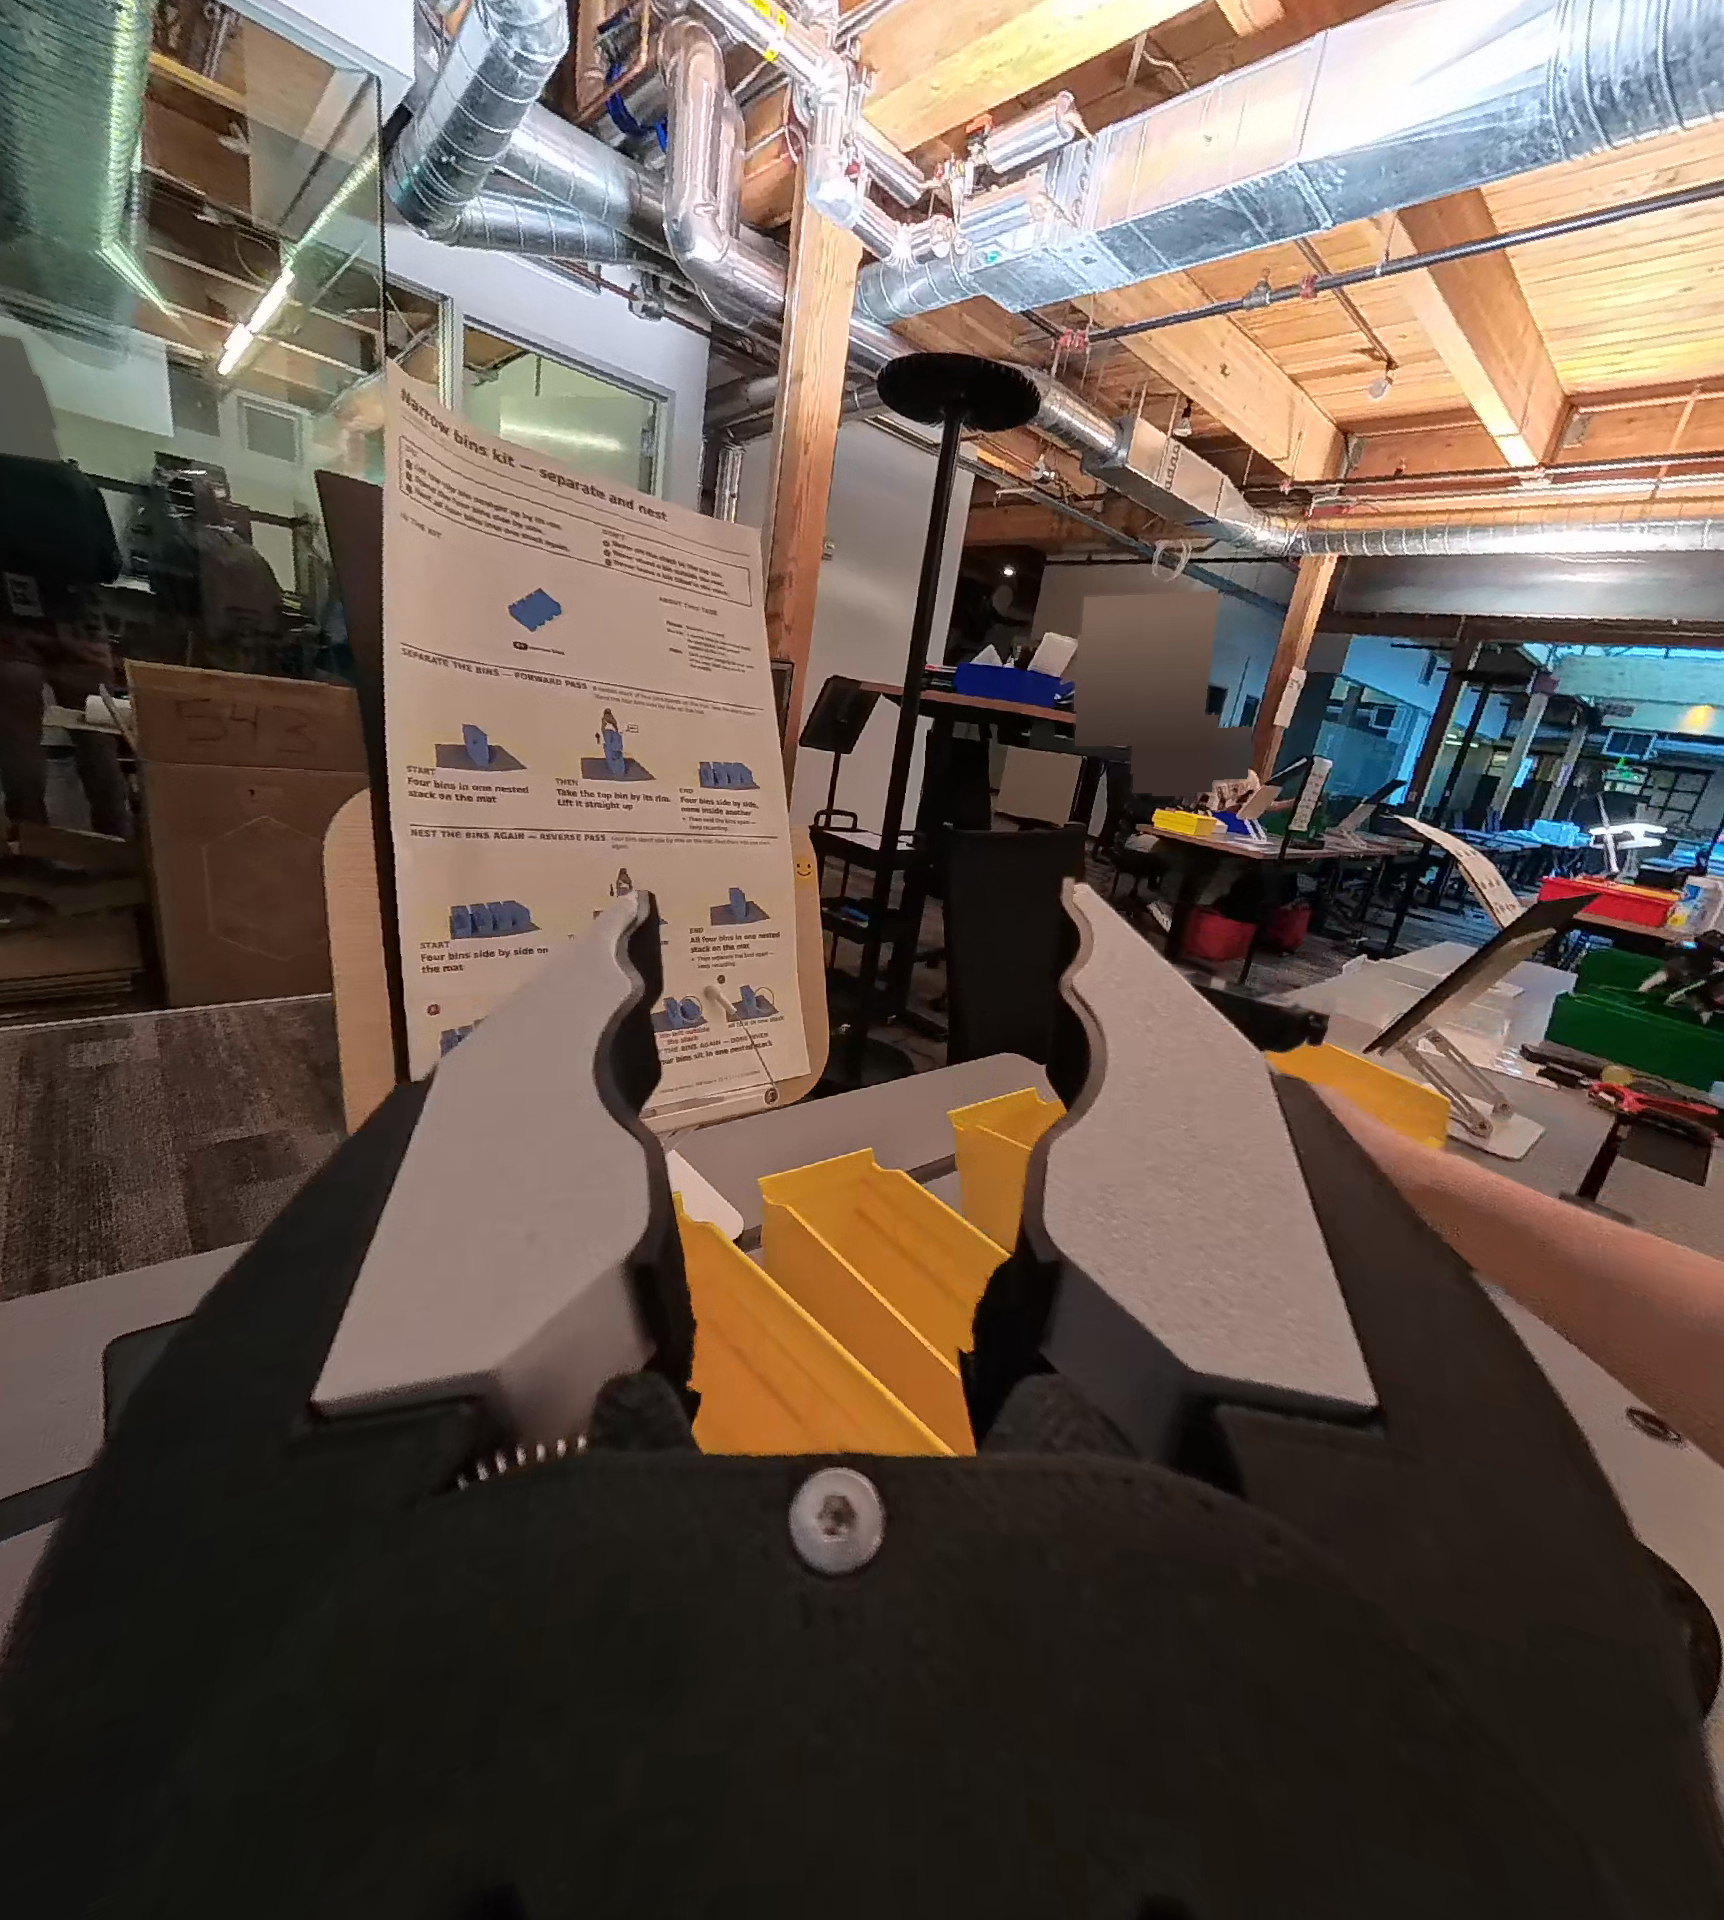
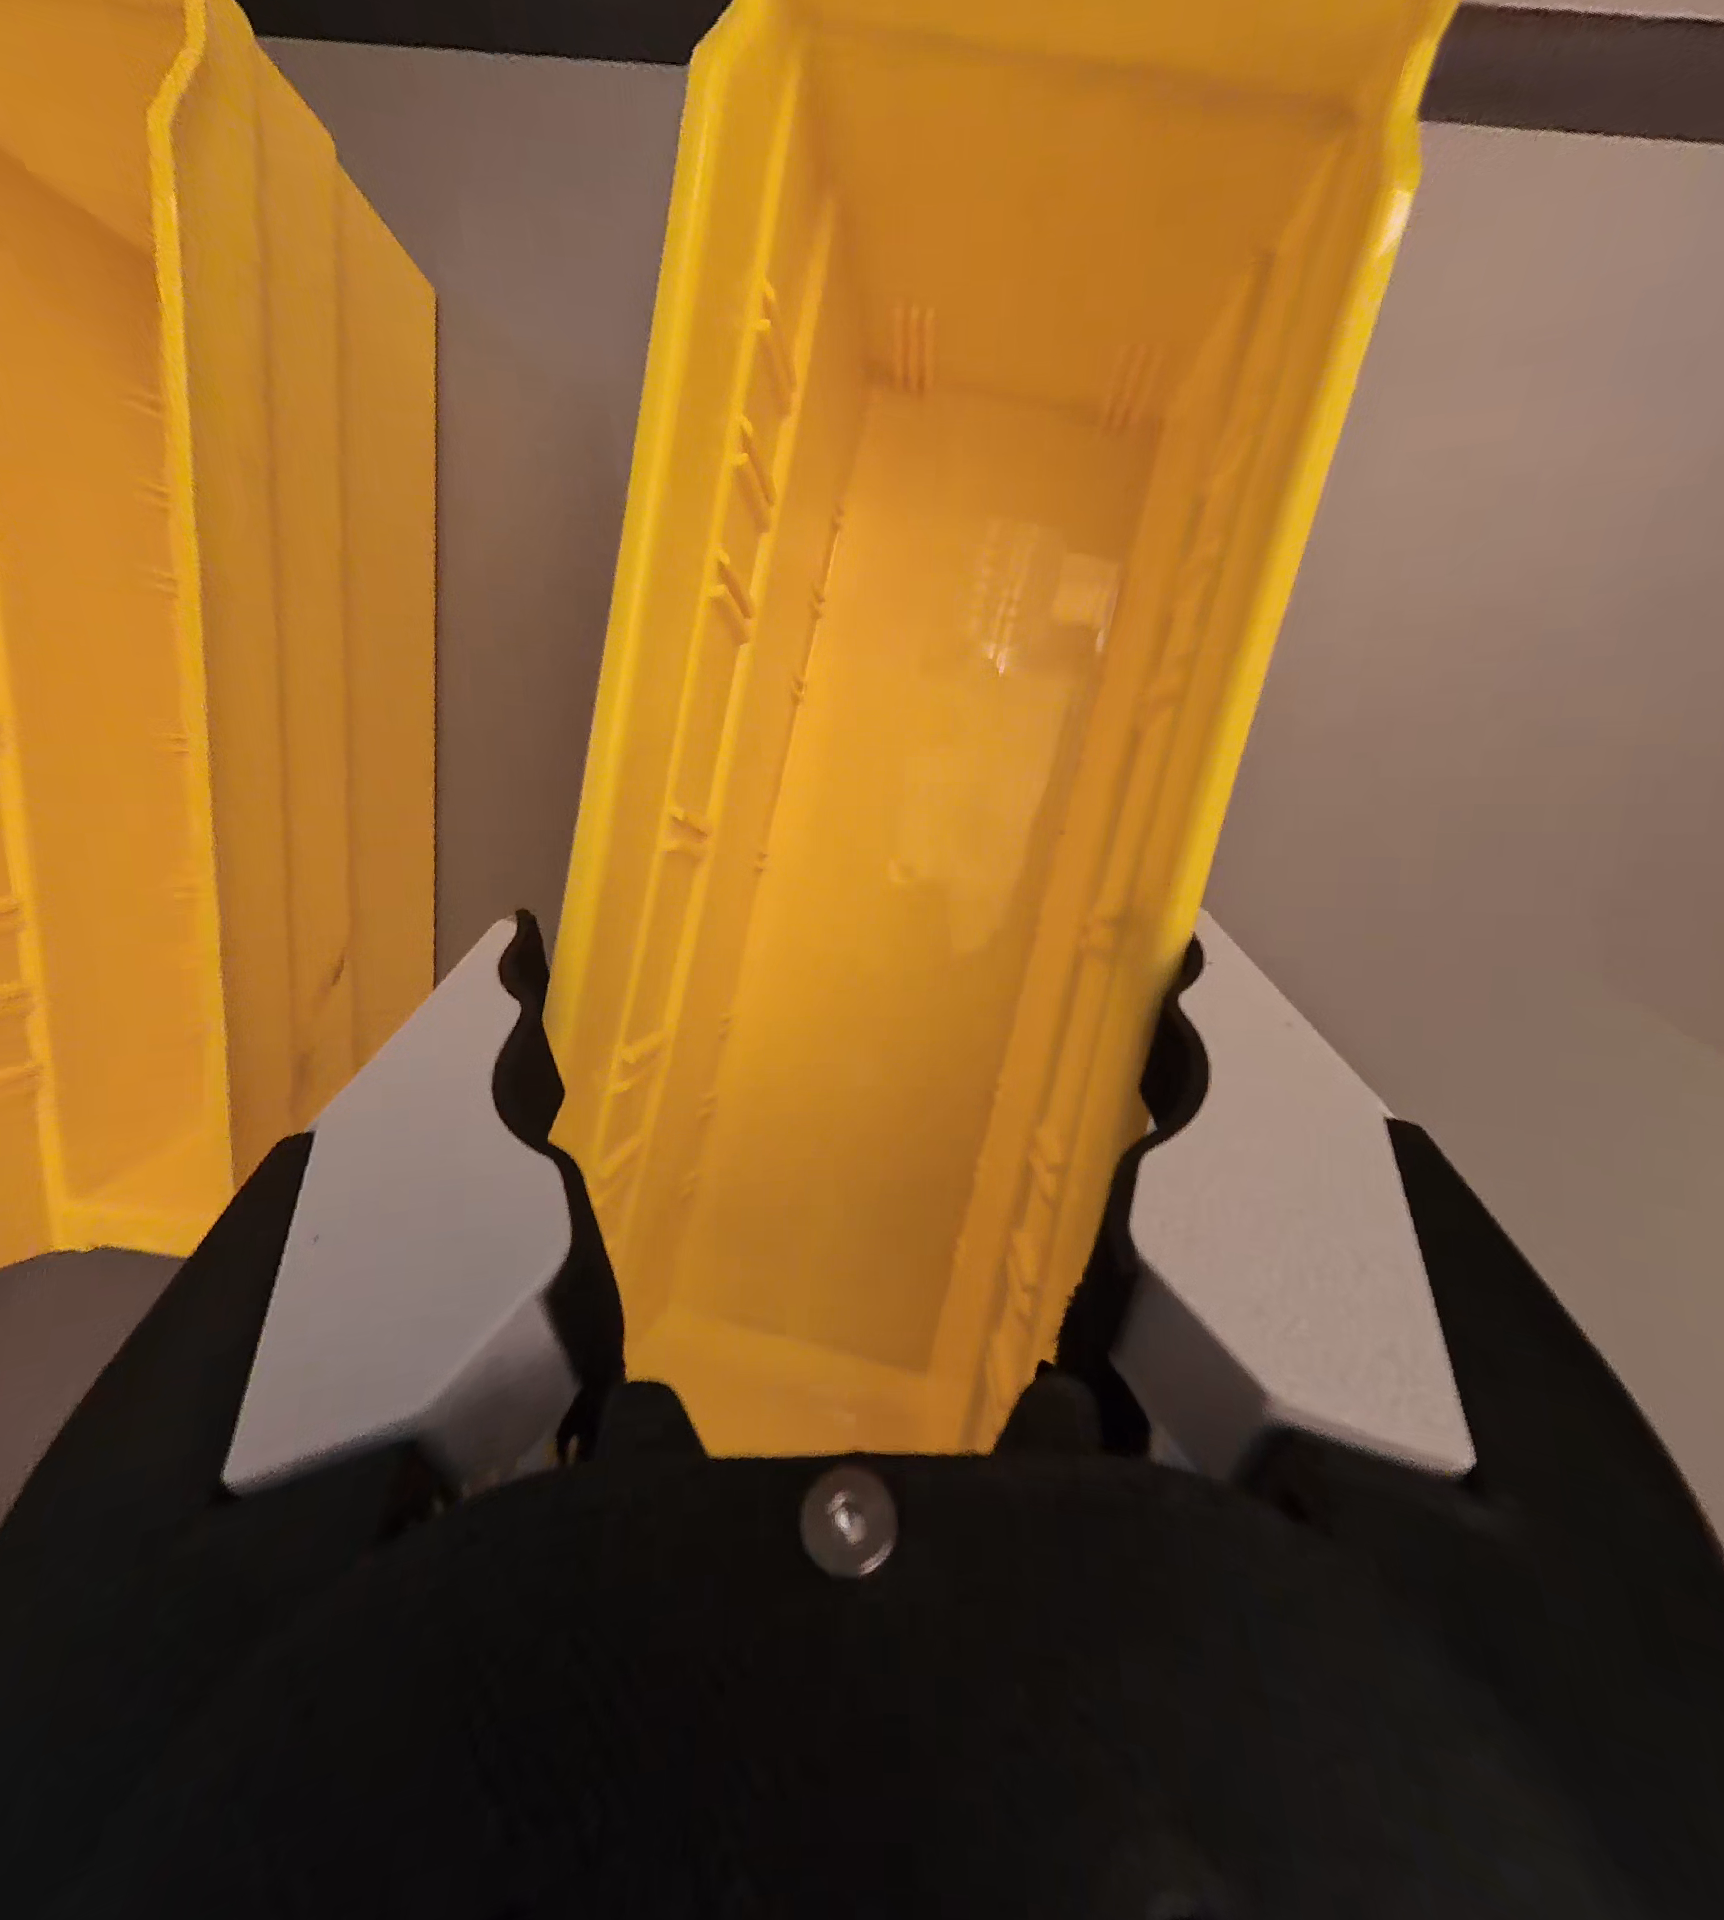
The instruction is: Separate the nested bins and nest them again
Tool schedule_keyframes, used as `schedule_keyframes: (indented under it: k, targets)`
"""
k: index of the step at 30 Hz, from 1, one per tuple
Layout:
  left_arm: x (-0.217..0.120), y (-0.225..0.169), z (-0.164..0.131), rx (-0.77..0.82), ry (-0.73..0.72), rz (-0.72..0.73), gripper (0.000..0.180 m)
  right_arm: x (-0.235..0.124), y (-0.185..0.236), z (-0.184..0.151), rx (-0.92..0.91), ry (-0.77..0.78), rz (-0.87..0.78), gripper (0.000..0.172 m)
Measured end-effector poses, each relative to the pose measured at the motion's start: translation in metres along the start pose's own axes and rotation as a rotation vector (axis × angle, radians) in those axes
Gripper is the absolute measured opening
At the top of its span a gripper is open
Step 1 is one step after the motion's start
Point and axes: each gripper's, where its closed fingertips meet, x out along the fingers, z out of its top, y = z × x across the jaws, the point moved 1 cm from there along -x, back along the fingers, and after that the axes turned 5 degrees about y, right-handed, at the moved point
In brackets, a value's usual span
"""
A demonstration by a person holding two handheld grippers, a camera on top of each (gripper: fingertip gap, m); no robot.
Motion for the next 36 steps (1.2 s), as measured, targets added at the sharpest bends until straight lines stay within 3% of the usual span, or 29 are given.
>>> schedule_keyframes:
  k: [13, 19, 23, 27, 30, 32, 36]
  targets:
    - [0.011, -0.014, -0.008, 0.031, 0.048, -0.016, 0.075, 0.036, 0.015, -0.013, -0.044, 0.049, 0.019, 0.127]
    - [0.022, -0.027, -0.015, 0.066, 0.082, -0.011, 0.080, 0.016, 0.022, -0.008, -0.042, -0.026, 0.104, 0.135]
    - [0.030, -0.036, -0.018, 0.099, 0.092, 0.001, 0.083, -0.056, 0.035, 0.023, -0.102, -0.328, 0.236, 0.134]
    - [0.044, -0.049, -0.031, 0.140, 0.142, 0.021, 0.083, -0.178, 0.041, 0.052, -0.223, -0.900, 0.296, 0.128]
    - [0.059, -0.062, -0.042, 0.209, 0.182, 0.034, 0.084, -0.251, 0.033, 0.045, -0.284, -1.295, 0.253, 0.122]
    - [0.071, -0.066, -0.051, 0.243, 0.212, 0.051, 0.085, -0.269, 0.032, 0.039, -0.354, -1.449, 0.236, 0.122]
    - [0.104, -0.069, -0.089, 0.285, 0.350, 0.069, 0.091, -0.229, 0.019, 0.050, -0.401, -1.438, 0.191, 0.120]
